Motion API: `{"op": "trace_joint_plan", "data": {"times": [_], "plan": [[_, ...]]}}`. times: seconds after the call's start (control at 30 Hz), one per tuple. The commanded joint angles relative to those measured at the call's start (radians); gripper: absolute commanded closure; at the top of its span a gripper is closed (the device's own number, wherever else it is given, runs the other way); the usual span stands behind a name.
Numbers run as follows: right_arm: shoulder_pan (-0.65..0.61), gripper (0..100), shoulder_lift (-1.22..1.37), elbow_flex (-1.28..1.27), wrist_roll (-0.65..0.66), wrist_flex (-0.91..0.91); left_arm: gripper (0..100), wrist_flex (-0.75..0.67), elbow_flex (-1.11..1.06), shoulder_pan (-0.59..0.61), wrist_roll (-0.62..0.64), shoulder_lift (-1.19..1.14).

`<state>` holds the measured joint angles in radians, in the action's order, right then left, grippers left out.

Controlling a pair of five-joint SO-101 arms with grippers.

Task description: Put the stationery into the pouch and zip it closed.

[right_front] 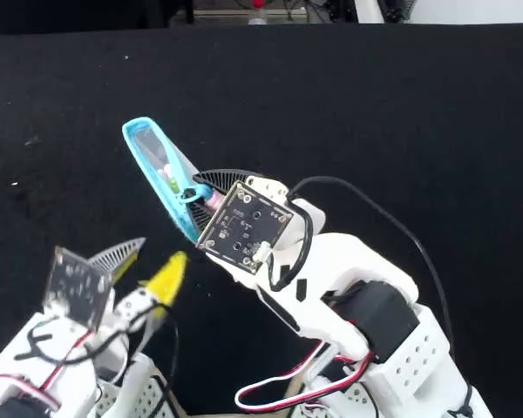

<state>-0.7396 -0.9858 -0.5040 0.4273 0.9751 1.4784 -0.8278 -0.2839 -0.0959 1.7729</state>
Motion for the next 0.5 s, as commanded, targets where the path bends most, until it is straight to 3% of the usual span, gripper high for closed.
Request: {"op": "trace_joint_plan", "data": {"times": [0.0, 0.17, 0.33, 0.47], "plan": [[-0.011, 98.8, -0.022, 0.054, 0.009, -0.003, 74, -0.003, 0.027, -0.062, -0.009, 0.035], [-0.011, 98.8, -0.022, 0.054, 0.009, -0.003, 74, -0.126, -0.073, -0.07, 0.0, 0.041], [-0.011, 98.8, -0.022, 0.054, 0.009, -0.003, 74, -0.252, -0.096, -0.071, 0.126, 0.035], [-0.011, 98.8, -0.022, 0.054, 0.009, 0.002, 74, -0.376, -0.223, -0.061, 0.124, 0.035]]}}
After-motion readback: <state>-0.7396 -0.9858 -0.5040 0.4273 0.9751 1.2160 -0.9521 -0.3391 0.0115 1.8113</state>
